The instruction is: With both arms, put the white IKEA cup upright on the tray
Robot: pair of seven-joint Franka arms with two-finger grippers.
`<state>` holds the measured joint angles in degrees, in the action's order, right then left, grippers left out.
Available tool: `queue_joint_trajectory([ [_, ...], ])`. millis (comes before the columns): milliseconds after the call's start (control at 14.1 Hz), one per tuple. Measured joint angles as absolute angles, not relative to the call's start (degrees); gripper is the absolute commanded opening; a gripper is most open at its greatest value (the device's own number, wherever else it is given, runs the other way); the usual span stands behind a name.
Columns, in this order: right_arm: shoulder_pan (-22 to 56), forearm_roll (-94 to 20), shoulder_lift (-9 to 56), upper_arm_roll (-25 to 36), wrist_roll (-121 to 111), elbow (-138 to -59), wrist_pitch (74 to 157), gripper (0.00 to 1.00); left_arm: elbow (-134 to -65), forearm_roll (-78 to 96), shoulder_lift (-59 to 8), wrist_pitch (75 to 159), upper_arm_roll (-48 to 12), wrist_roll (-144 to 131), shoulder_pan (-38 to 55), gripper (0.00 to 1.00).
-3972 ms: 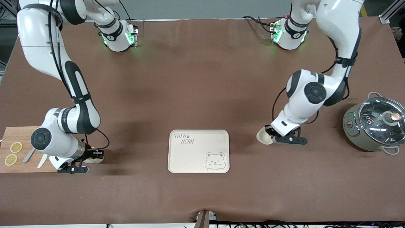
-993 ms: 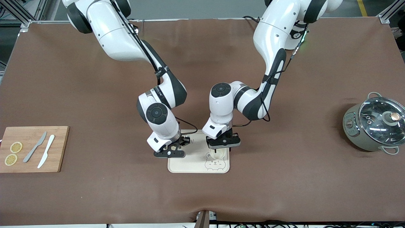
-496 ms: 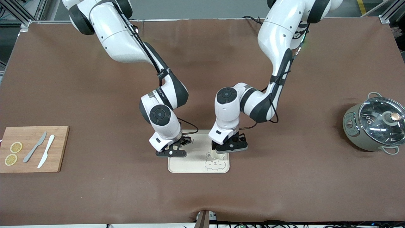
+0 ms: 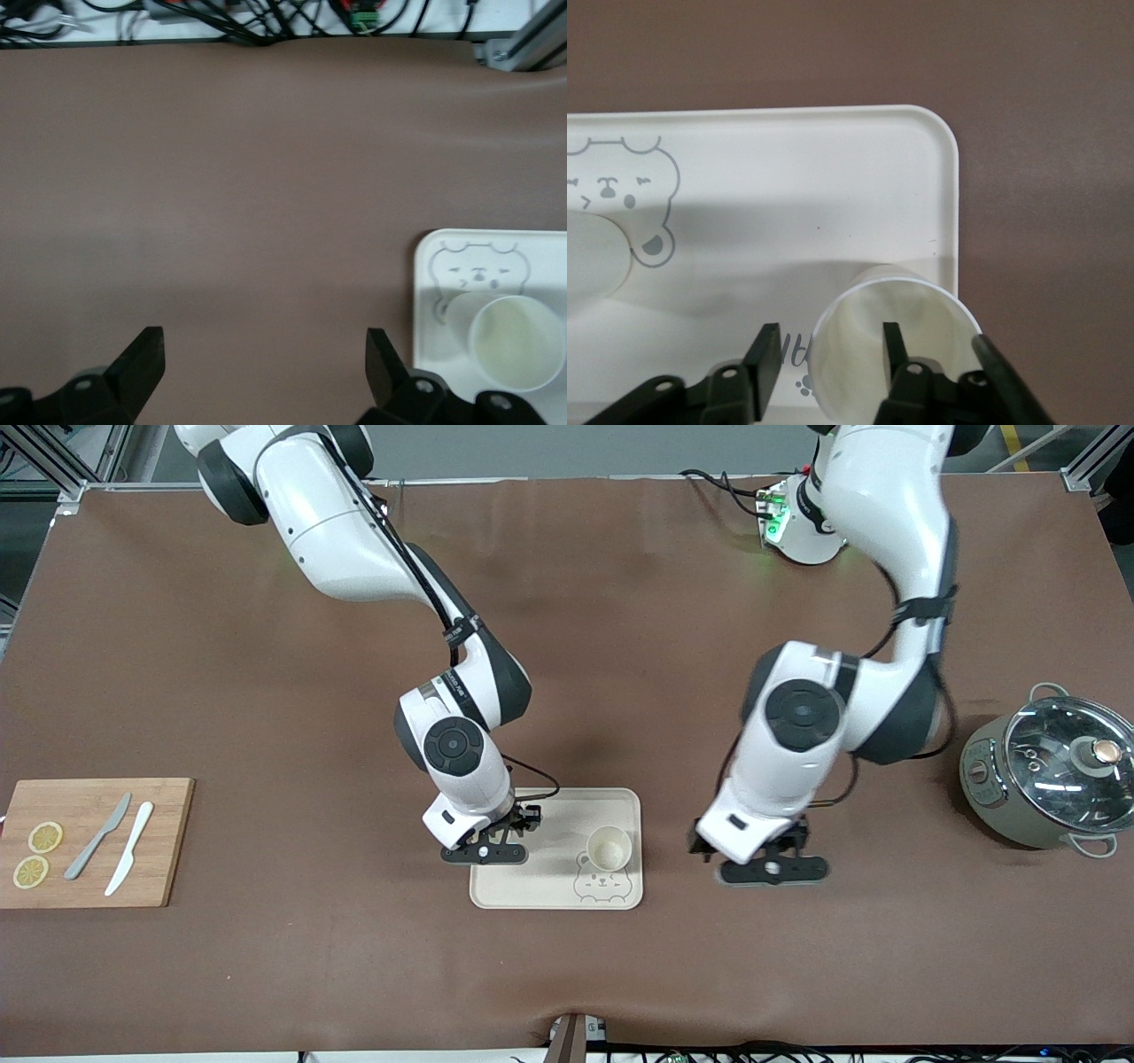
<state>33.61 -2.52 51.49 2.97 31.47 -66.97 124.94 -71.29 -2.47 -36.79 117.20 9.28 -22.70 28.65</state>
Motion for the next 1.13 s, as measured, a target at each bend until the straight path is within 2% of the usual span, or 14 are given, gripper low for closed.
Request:
queue_joint_trajectory([
  [426,33.0,-2.5,50.5,3.8,31.5,-64.5,122.5,1.00,-71.3,1.5,-26.5,105.6,9.4,0.3,17.5,1.00],
  [709,28.8,-2.5,47.2,4.0,31.5,-62.4,117.8,1.00,-71.5,6.2,-21.1,96.5,9.4,3.4,12.2,1.00],
  [922,25.0,-2.5,43.8,4.2,31.5,-62.0,116.7,1.00,-71.7,5.9,-17.6,89.3,5.0,3.4,8.7,1.00],
  [1135,21.0,-2.5,40.2,4.4,31.1,-61.9,116.0,1.00,-72.8,5.0,-14.7,87.9,1.4,2.9,8.0,1.00],
])
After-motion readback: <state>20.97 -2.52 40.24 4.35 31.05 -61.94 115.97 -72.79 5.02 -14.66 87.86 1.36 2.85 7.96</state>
